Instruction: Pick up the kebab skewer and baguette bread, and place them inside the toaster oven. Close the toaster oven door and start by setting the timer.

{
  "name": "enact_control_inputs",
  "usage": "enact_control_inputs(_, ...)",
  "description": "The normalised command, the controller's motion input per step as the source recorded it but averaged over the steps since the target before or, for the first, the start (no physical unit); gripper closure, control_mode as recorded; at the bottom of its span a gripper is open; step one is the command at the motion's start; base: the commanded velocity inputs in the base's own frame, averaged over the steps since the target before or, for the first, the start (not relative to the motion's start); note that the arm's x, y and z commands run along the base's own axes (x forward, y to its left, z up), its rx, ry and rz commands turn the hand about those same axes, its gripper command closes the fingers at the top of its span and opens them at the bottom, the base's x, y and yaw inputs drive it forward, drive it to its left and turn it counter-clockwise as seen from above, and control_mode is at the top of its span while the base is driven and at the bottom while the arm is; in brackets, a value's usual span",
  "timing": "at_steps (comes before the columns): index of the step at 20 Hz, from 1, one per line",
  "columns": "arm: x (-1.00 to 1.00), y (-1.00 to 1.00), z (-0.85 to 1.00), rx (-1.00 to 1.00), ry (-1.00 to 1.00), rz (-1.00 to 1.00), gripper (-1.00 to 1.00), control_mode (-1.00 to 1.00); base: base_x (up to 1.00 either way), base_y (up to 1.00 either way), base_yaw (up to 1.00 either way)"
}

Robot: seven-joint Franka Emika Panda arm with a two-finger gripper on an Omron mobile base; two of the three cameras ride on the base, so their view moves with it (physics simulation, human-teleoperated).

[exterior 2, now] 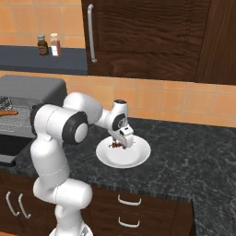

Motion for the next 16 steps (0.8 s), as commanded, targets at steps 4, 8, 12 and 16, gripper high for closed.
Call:
enact_control_inputs(4, 0.13, 0.00, -0.32, 0.00, 0.05, 0.00, -1.00, -1.00, 0.00, 0.00, 0.00)
enact_control_inputs(8, 0.01, 0.00, -0.32, 0.00, 0.04, 0.00, 1.00, -1.00, 0.00, 0.00, 0.00)
enact_control_inputs(12, 0.00, 0.00, -0.16, 0.00, 0.02, 0.00, 1.00, -1.00, 0.00, 0.00, 0.00)
enact_control_inputs(16, -0.20, -0.01, 0.22, 0.01, 0.01, -0.12, 1.00, -1.00, 0.00, 0.00, 0.00)
